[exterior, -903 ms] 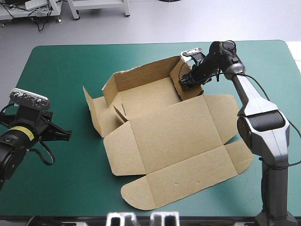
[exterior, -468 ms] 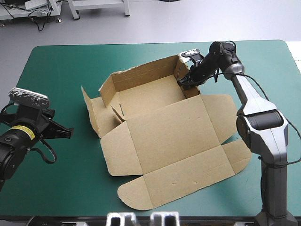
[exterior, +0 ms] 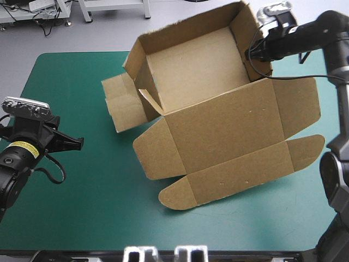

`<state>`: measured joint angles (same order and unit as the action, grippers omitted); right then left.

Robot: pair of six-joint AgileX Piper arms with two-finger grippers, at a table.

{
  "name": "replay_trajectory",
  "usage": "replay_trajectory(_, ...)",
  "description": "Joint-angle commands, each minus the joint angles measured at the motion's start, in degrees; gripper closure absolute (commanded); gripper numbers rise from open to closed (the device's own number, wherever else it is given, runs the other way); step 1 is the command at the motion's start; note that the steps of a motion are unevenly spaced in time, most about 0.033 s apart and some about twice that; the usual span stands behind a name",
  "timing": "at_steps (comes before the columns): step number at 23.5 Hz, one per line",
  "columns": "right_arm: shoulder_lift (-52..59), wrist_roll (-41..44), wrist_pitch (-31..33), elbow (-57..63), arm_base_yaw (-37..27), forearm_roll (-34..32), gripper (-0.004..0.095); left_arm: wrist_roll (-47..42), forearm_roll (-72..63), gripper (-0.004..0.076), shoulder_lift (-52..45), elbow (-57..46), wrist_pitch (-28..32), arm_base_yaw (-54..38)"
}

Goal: Fold the box

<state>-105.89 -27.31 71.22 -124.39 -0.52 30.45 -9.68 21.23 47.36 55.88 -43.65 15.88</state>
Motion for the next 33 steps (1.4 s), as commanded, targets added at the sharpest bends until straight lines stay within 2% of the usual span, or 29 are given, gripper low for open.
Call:
replay_trajectory(1,9.33,-2.51,0.73,-0.41,-3.63,9.26,0.0933,-4.02,4.03,0.0710,-0.43,1.46,5.69,-0.09)
replay_trajectory(6,15.87,-3.58,0.73,2.21,-7.53,9.91,0.0933,-11.20,12.88,0.0710,-0.33,1.46,6.34,-0.09)
replay_trajectory(9,19.27,-5.08,0.73,5.04,-8.54,10.09,0.0933,-11.20,13.16,0.0710,0.59,1.42,6.86,-0.09)
replay_trajectory(11,20.91,-5.42,0.73,6.98,-8.54,9.39,0.0933,-11.20,11.72,0.0710,2.18,1.42,8.13,-0.09)
replay_trajectory(14,22.88,-6.14,0.73,10.76,-8.54,9.27,0.0933,-11.20,6.73,0.0710,6.69,1.42,14.46,-0.09)
replay_trajectory(19,23.30,-6.14,0.73,12.02,-8.63,8.61,0.0933,-9.74,-2.27,0.0710,13.93,1.42,19.04,-3.07)
replay_trajectory(20,23.30,-6.14,0.73,12.02,-8.75,7.74,0.0933,-6.50,-7.44,0.0710,15.54,1.42,20.18,-4.89)
replay_trajectory(21,23.30,-6.14,0.73,12.02,-9.26,7.50,0.0933,3.32,-17.29,0.0710,17.40,1.42,21.00,-7.78)
replay_trajectory(22,23.30,-6.41,0.73,12.02,-9.26,7.37,0.0933,8.65,-21.61,0.0710,18.05,1.53,20.43,-8.94)
replay_trajectory(23,23.19,-6.85,0.73,12.02,-9.98,6.99,0.0933,20.43,-30.63,0.0710,20.16,3.14,14.44,-11.13)
replay_trajectory(24,23.09,-6.85,0.73,12.02,-10.27,6.99,0.0933,24.36,-33.59,0.0710,21.21,4.06,10.97,-11.88)
replay_trajectory(25,22.92,-6.85,0.73,12.02,-10.27,6.99,0.0933,29.75,-38.20,0.0710,23.44,5.85,4.75,-13.41)
replay_trajectory(26,22.68,-6.85,0.73,12.05,-10.27,7.13,0.0933,31.93,-41.82,0.0710,25.17,6.83,2.08,-14.72)
replay_trajectory(29,22.68,-7.19,0.73,12.15,-10.27,9.14,0.0933,49.66,-67.42,0.0710,28.84,8.34,-2.80,-21.49)
replay_trajectory(31,22.68,-7.19,0.73,12.15,-10.27,10.36,0.0933,62.22,-84.46,0.0710,31.11,8.34,-11.22,-26.77)
replay_trajectory(33,22.68,-7.32,0.73,12.15,-10.27,12.59,0.0933,67.75,-97.31,0.0710,33.84,8.34,-19.09,-31.30)
